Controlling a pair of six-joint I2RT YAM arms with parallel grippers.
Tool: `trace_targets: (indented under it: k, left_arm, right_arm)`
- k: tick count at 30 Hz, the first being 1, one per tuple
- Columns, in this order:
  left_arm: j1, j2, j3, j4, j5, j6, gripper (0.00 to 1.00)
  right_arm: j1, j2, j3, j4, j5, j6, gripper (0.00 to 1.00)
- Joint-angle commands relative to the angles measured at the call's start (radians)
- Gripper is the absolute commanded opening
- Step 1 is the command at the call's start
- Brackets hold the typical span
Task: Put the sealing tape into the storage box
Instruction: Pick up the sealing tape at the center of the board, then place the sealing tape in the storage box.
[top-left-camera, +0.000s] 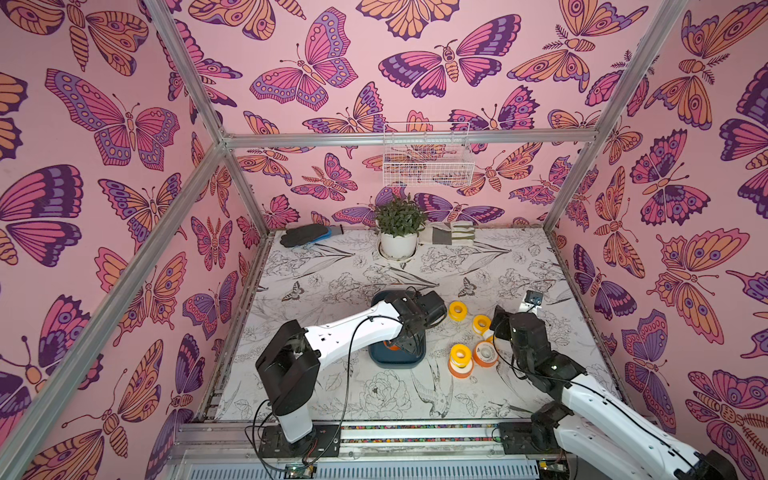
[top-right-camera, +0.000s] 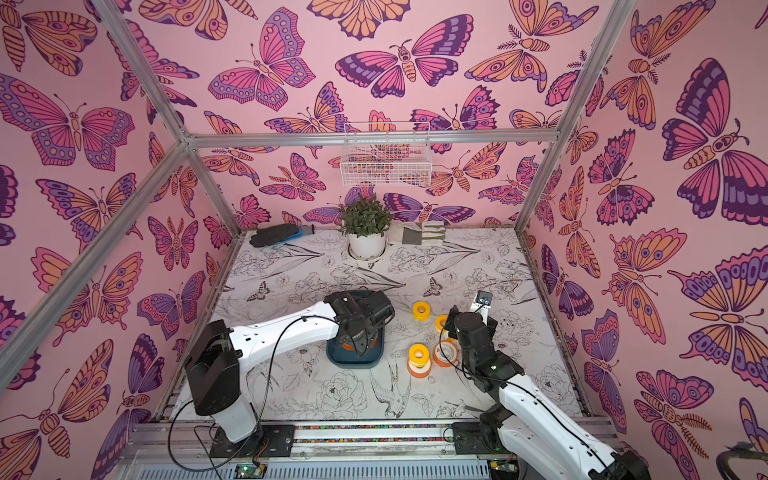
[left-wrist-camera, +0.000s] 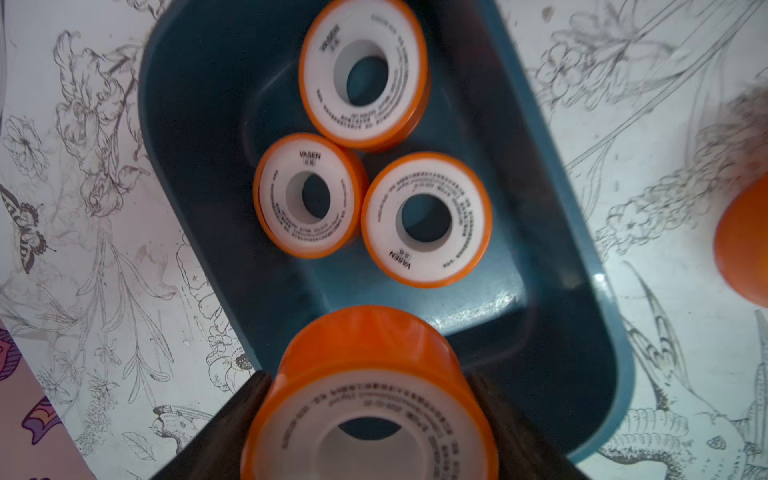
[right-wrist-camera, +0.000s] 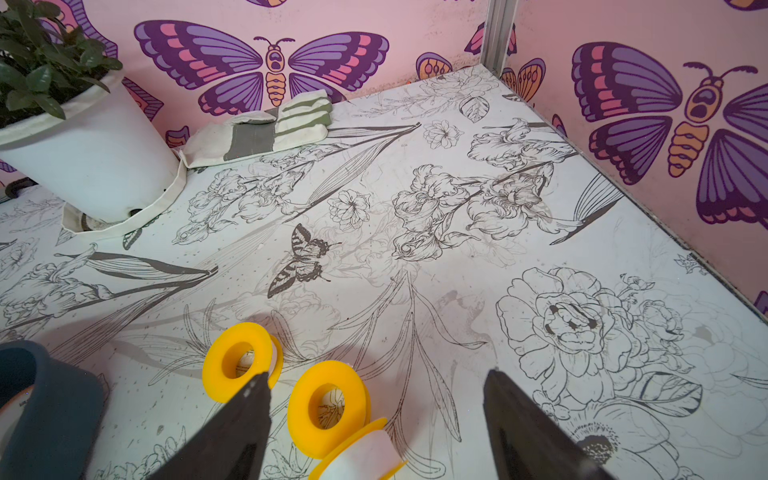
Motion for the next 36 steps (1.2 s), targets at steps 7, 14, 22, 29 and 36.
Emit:
trace_targets:
  k: [7, 14, 22, 29, 36]
  left_arm:
    - [0.012, -0.020, -0.107, 0.062, 0.067, -0.036, 0.64]
    - [0.015, 0.036, -0.099, 0.080, 0.074, -0.031, 0.64]
    - [0.024, 0.064, -0.114, 0.082, 0.064, -0.038, 0.64]
    - [0.030, 0.066, -0.138, 0.084, 0.058, -0.049, 0.65]
    - [0.034, 0.086, -0.142, 0.100, 0.060, -0.050, 0.67]
  right_arm:
    - [-0.005, 0.005, 0.018, 0.001, 0.007, 0.001, 0.84]
    - [-0.004, 0.002, 0.017, 0.002, 0.008, 0.002, 0.84]
    - [-0.004, 0.006, 0.018, 0.002, 0.007, 0.000, 0.84]
    - [-0.004, 0.006, 0.018, 0.001, 0.006, 0.001, 0.84]
    - [-0.004, 0.009, 0.020, 0.001, 0.005, 0.000, 0.84]
